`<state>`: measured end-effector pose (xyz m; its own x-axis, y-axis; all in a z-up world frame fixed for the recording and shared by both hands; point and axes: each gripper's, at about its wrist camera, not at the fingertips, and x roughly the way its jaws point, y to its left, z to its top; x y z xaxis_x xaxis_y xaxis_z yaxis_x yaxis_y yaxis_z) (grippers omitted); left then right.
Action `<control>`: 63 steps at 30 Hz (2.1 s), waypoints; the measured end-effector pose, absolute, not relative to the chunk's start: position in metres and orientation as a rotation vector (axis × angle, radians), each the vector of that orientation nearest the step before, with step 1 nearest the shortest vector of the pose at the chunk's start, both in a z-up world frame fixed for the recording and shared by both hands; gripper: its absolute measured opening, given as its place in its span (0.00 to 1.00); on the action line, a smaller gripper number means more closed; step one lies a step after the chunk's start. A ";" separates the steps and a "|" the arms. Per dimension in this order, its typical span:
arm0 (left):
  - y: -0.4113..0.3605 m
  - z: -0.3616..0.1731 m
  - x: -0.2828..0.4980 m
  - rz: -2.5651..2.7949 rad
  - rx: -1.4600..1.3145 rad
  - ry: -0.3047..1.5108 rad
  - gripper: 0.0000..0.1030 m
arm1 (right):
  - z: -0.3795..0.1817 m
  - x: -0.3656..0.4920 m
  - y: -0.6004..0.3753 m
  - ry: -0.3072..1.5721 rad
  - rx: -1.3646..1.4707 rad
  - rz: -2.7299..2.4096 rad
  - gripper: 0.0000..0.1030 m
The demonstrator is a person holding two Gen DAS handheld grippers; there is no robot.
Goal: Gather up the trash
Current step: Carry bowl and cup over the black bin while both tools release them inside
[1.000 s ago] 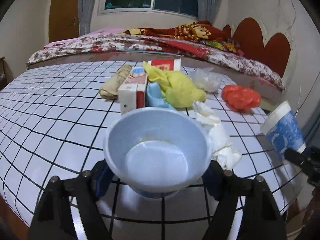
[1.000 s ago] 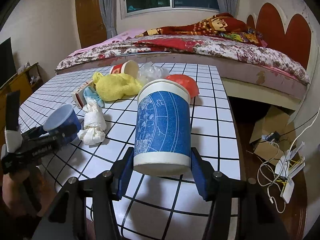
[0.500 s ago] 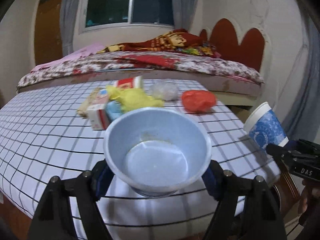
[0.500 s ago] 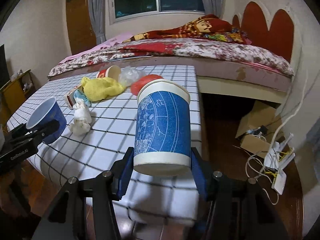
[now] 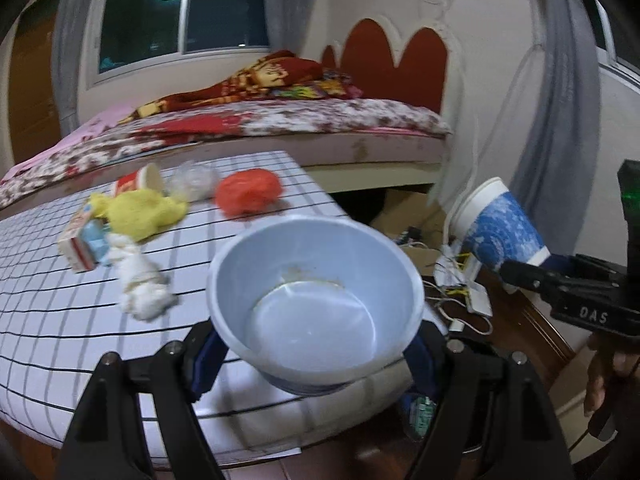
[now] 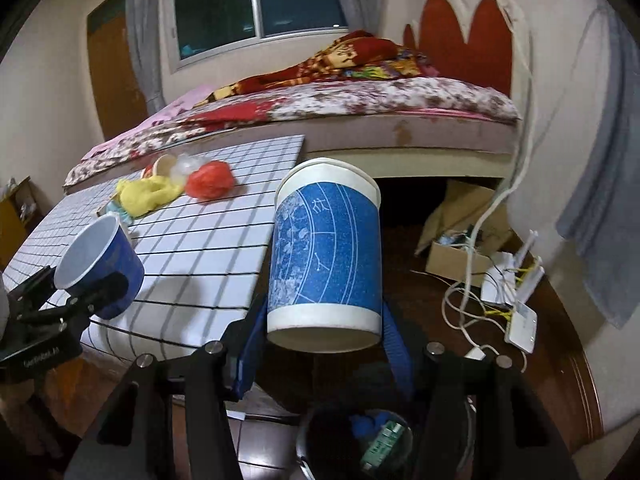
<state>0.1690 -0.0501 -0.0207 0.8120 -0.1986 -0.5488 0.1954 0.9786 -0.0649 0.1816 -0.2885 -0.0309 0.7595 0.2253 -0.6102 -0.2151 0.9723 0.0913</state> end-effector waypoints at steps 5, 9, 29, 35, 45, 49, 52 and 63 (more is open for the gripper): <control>-0.081 -0.022 0.160 -0.273 0.021 0.597 0.75 | -0.036 0.171 -0.316 0.671 0.030 0.206 0.55; -0.107 -0.024 0.152 -0.319 0.037 0.610 0.75 | -0.046 0.163 -0.337 0.696 0.038 0.198 0.55; -0.211 -0.110 0.145 -0.506 0.034 0.853 0.75 | -0.135 0.145 -0.420 0.960 0.021 0.134 0.55; -0.213 -0.147 0.165 -0.524 0.029 0.936 0.75 | -0.170 0.157 -0.411 1.055 0.000 0.213 0.55; -0.211 -0.173 0.183 -0.523 -0.009 1.000 0.98 | -0.193 0.176 -0.415 1.129 0.057 0.161 0.92; -0.212 -0.177 0.179 -0.480 0.011 1.006 0.99 | -0.192 0.177 -0.425 1.136 0.027 0.081 0.92; -0.211 -0.175 0.174 -0.471 0.032 0.993 0.99 | -0.191 0.177 -0.427 1.145 0.007 0.044 0.99; -0.198 -0.147 0.164 -0.432 0.044 0.924 0.99 | -0.172 0.174 -0.409 1.124 -0.083 0.056 0.99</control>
<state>0.1636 -0.1978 -0.1471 0.5231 -0.3423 -0.7805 0.3798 0.9135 -0.1461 0.1741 -0.4092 -0.1724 0.4313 0.0032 -0.9022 -0.0867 0.9955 -0.0379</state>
